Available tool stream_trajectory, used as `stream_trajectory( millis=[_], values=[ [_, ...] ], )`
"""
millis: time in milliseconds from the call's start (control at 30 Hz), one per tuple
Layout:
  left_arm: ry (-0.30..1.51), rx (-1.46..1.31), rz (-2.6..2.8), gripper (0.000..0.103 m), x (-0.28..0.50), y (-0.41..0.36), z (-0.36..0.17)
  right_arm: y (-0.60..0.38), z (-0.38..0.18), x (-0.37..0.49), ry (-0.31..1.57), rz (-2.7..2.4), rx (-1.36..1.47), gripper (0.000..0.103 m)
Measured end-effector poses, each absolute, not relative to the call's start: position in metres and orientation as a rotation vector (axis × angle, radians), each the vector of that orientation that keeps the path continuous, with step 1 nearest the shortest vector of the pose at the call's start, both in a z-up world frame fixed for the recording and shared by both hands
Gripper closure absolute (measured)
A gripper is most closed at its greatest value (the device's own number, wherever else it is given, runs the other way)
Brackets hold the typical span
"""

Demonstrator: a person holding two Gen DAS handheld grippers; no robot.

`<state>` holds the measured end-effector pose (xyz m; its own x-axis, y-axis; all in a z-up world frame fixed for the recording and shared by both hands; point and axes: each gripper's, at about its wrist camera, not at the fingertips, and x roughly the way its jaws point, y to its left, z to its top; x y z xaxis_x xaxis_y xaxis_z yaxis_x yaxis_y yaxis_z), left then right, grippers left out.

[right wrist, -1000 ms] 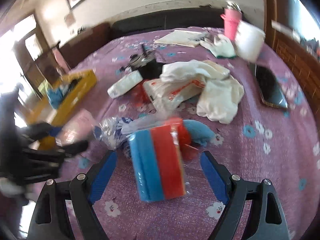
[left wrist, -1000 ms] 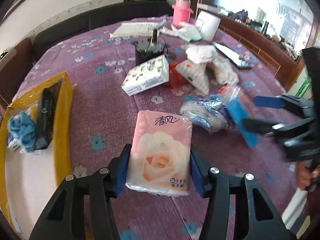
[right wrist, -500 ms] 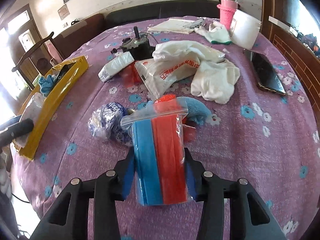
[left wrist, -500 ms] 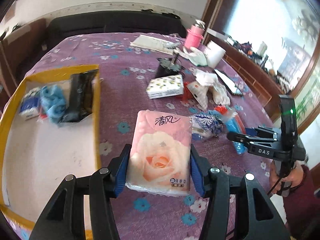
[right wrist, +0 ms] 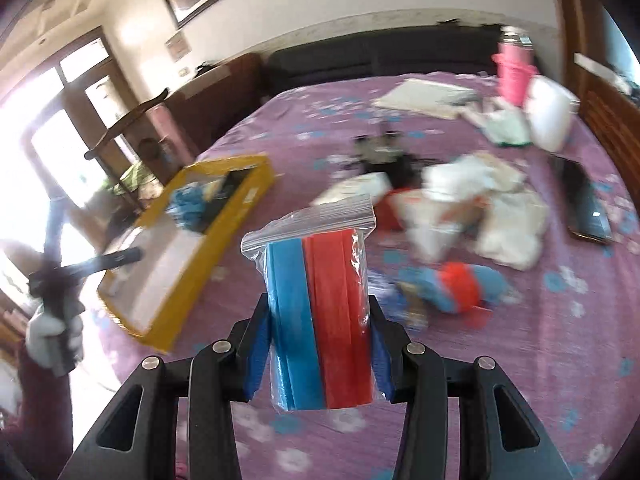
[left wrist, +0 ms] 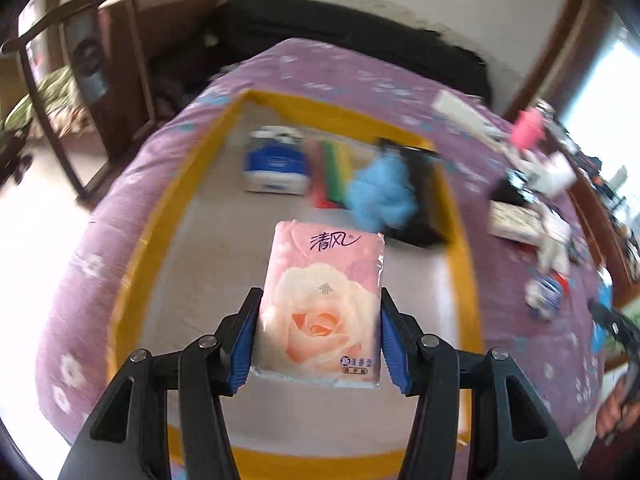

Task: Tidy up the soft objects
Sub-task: 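Carry the pink tissue pack into the box and release with left tool while right carries sponge bag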

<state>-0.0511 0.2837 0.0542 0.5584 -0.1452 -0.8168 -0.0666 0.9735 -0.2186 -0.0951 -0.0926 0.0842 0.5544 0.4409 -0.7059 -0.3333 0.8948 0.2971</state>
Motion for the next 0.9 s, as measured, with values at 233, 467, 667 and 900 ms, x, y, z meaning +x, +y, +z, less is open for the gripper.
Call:
stream_trajectory(
  millis=[233,467,667,900],
  values=[
    [1.060,-0.313,0.018,0.049,0.009,0.322,0.036,-0.013,0.096,-0.072,0.906,0.605,0.128,0.055],
    [1.026,-0.321,0.070,0.038,0.040,0.332,0.035,0.070,0.082,-0.036,1.001,0.664,0.052,0.055],
    [0.925,-0.329,0.005,0.030,0.005,0.333,0.054,0.124,0.053,-0.015,1.111,0.720,-0.013,0.055],
    [0.770,-0.363,-0.010,0.023,-0.052,0.348,0.084,0.169,0.046,0.034,1.085,0.615,-0.130,0.055]
  ],
)
